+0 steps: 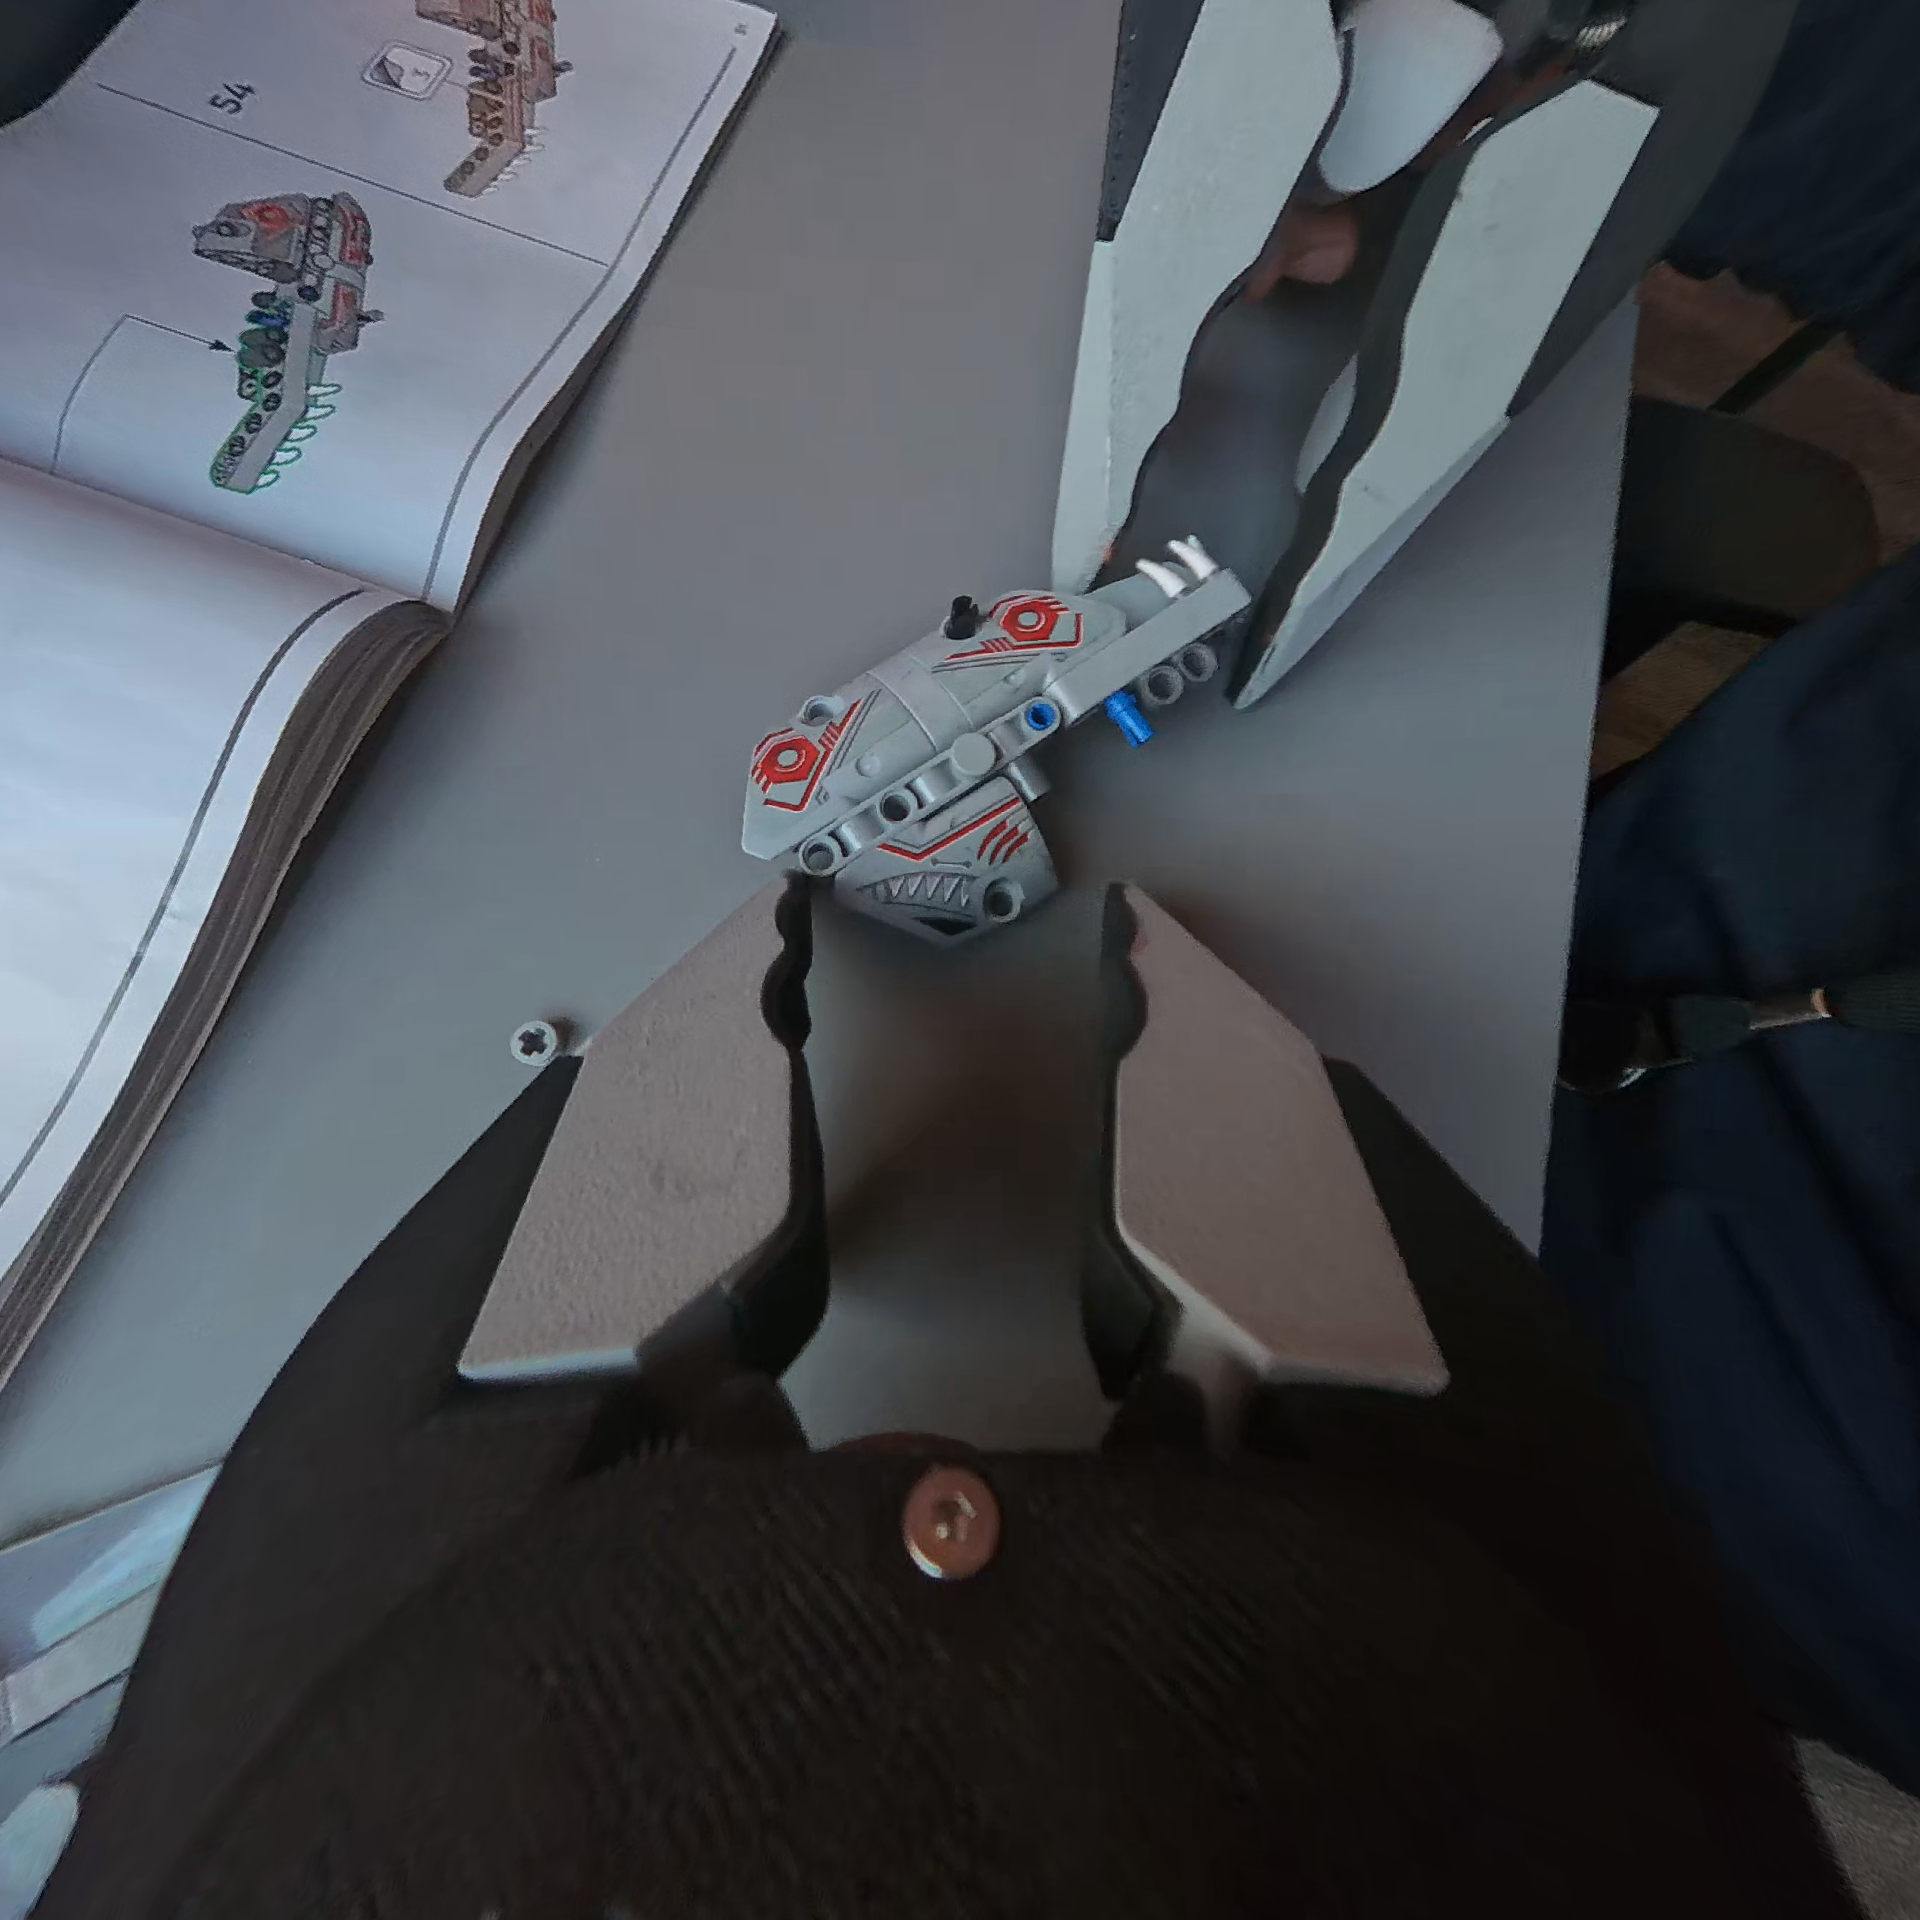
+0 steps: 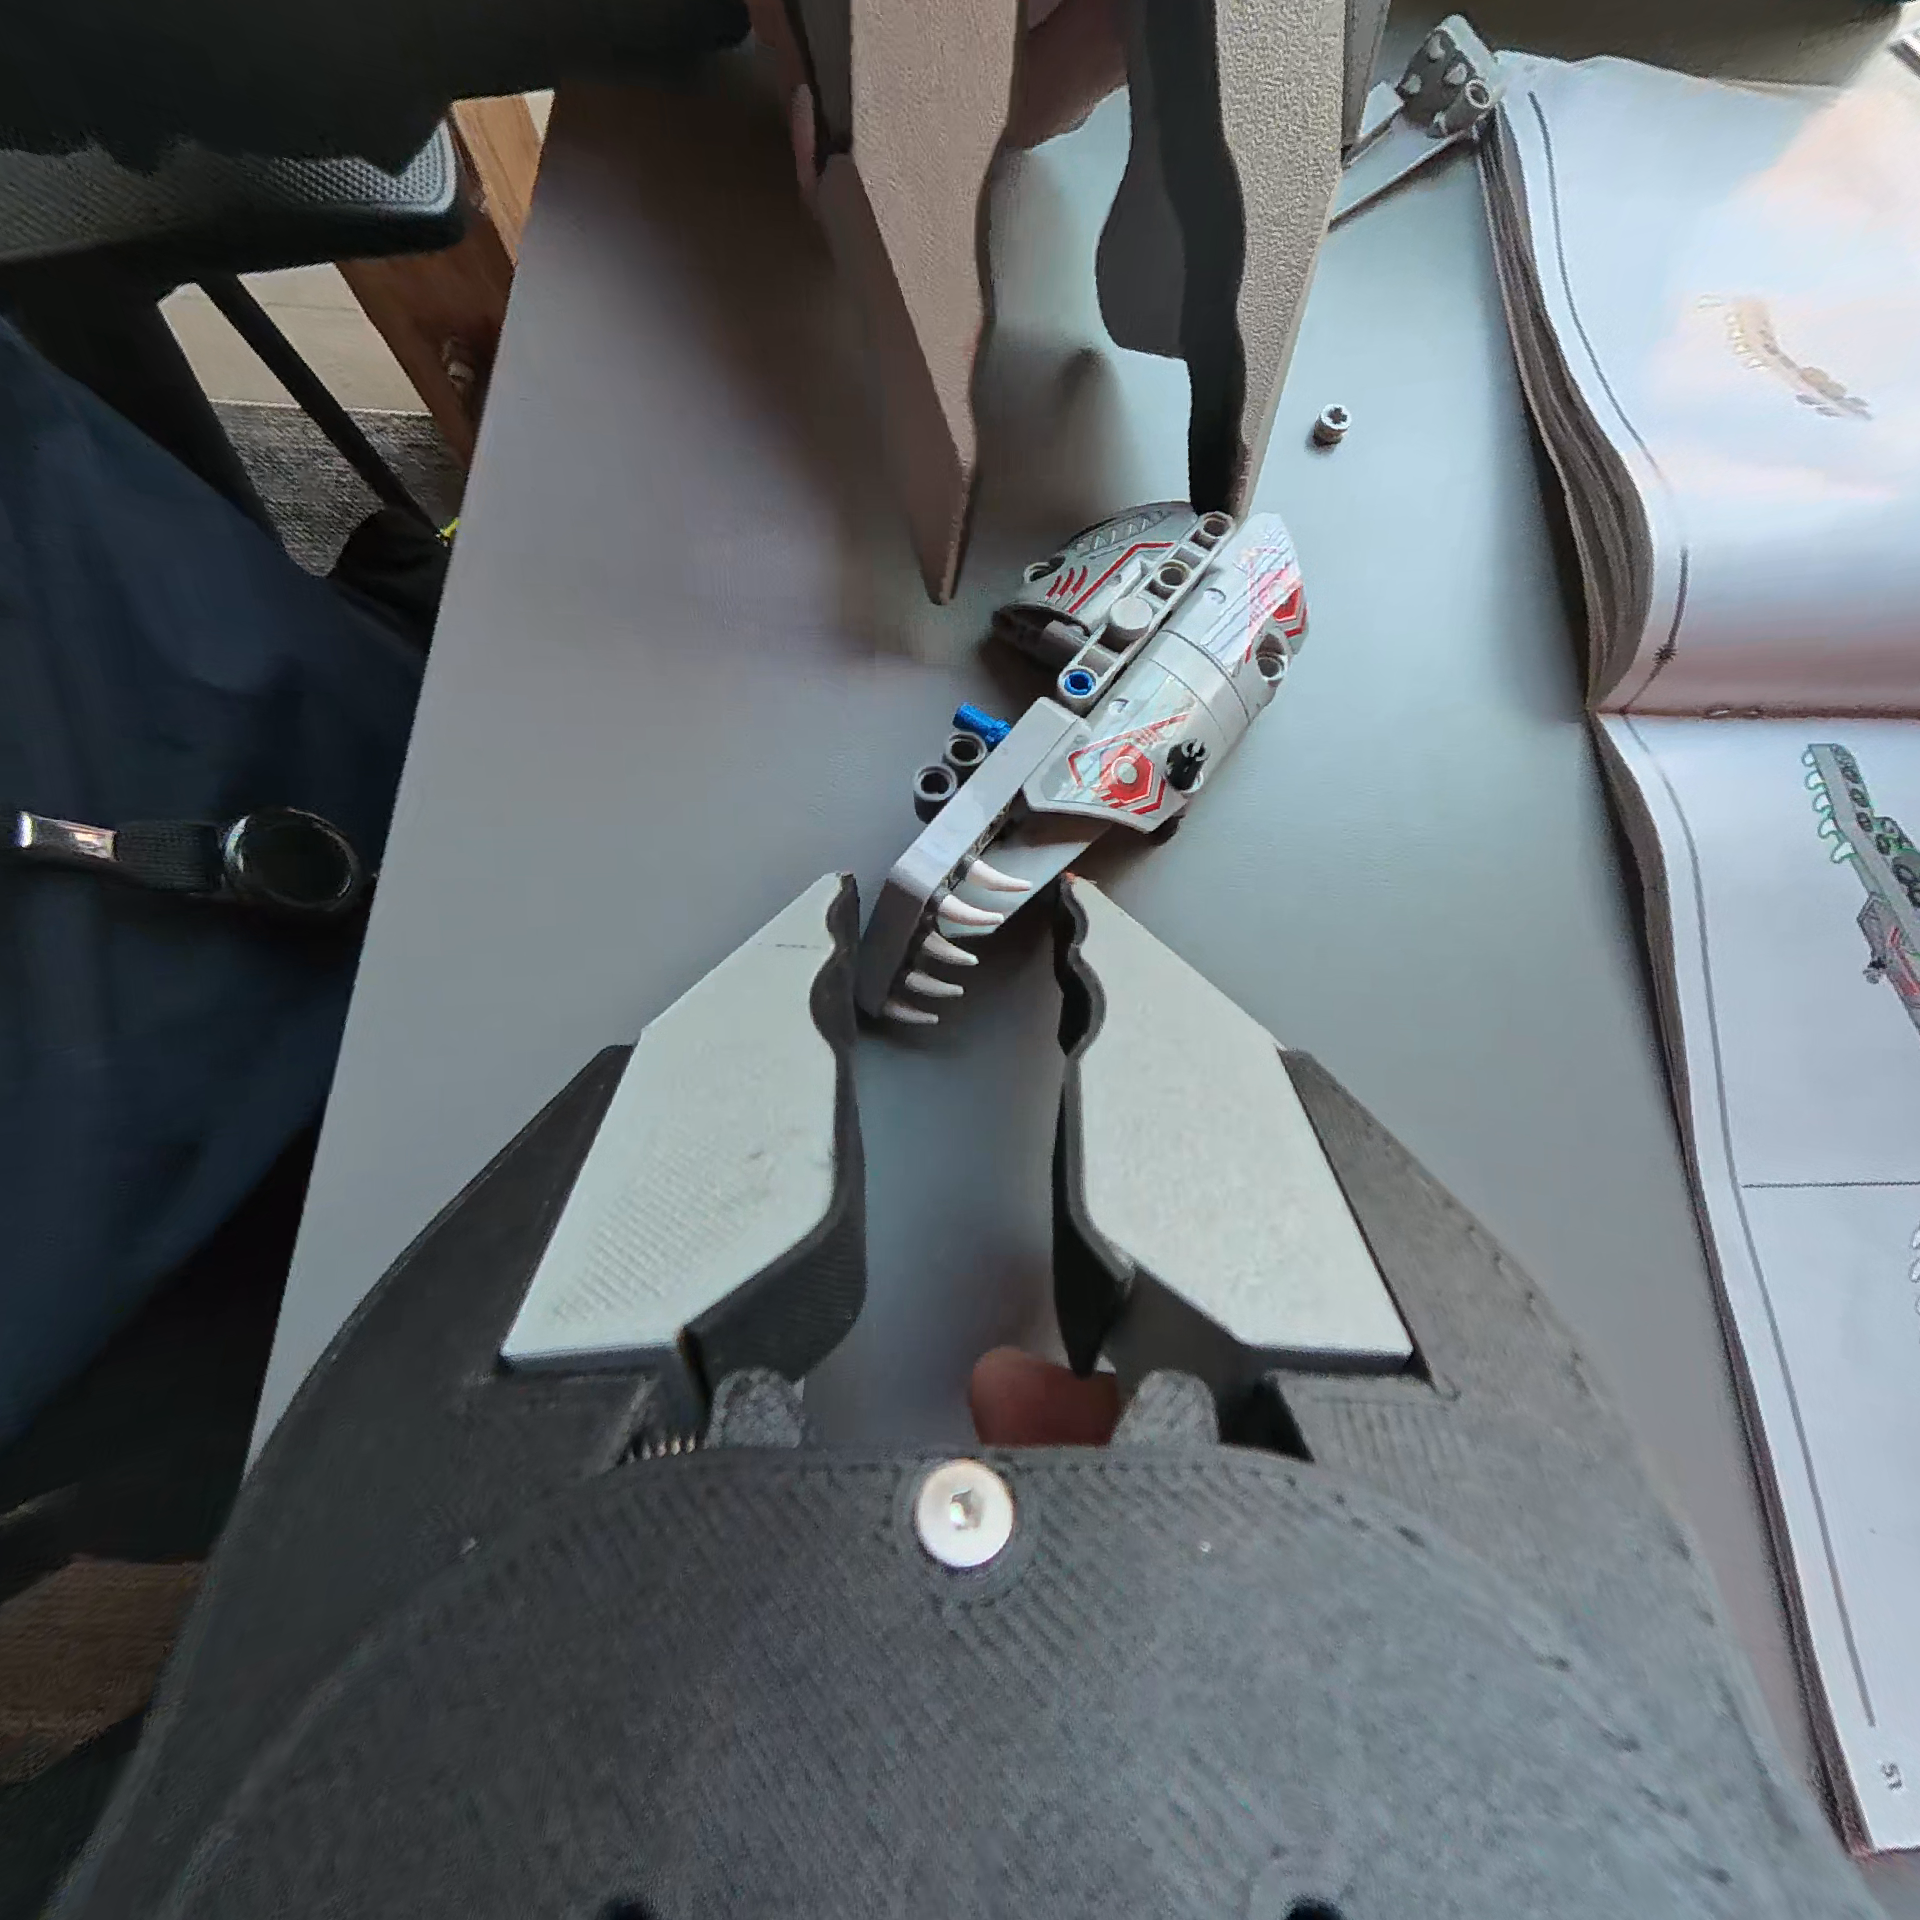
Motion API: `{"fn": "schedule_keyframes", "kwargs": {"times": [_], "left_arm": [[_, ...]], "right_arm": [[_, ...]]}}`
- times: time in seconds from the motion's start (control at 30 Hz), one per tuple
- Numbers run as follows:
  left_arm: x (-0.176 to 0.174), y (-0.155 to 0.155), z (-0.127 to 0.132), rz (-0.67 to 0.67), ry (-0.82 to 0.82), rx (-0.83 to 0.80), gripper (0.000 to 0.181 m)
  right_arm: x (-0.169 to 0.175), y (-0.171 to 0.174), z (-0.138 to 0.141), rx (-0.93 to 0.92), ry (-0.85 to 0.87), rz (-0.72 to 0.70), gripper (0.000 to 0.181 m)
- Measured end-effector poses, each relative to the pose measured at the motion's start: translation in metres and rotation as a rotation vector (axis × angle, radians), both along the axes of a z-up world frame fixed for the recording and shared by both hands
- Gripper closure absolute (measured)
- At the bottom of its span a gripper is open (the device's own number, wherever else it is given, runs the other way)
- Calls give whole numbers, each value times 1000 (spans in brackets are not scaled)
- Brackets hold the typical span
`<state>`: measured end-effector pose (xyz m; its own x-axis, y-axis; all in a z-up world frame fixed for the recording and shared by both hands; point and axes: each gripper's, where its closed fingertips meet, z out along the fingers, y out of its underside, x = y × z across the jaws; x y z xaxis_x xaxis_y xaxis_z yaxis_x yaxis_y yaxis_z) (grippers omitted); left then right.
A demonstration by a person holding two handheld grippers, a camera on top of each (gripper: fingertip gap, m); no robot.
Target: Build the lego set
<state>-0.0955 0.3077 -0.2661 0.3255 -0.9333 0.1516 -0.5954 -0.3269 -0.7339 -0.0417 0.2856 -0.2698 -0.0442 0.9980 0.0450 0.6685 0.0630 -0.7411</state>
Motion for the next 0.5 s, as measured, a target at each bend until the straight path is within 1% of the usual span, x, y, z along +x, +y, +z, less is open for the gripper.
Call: {"fn": "schedule_keyframes", "kwargs": {"times": [0.1, 0.17, 0.23, 0.3, 0.33, 0.37, 0.4, 0.43, 0.5], "left_arm": [[0, -1, 2, -3, -31, -52, 128], [-3, 4, 4, 33, -47, -56, 136], [-8, 16, 18, 114, -121, 15, 146], [-16, 21, 37, 143, -212, 120, 156], [-21, 23, 42, 152, -223, 171, 153], [-26, 25, 42, 166, -208, 207, 145], [-29, 27, 40, 175, -183, 224, 134], [-29, 25, 37, 157, -163, 230, 127], [-24, 18, 34, 102, -134, 260, 125]], "right_arm": [[4, 6, 0, -34, -1, -27, 152], [6, 12, 0, -57, 0, -55, 156], [8, 16, 1, -83, 11, -78, 159], [9, 17, 3, -134, 25, -90, 163], [9, 17, 5, -169, 34, -95, 163], [9, 19, 6, -202, 44, -106, 163], [10, 20, 7, -236, 54, -116, 163], [10, 21, 9, -271, 65, -122, 163], [11, 20, 13, -342, 94, -118, 163]]}}
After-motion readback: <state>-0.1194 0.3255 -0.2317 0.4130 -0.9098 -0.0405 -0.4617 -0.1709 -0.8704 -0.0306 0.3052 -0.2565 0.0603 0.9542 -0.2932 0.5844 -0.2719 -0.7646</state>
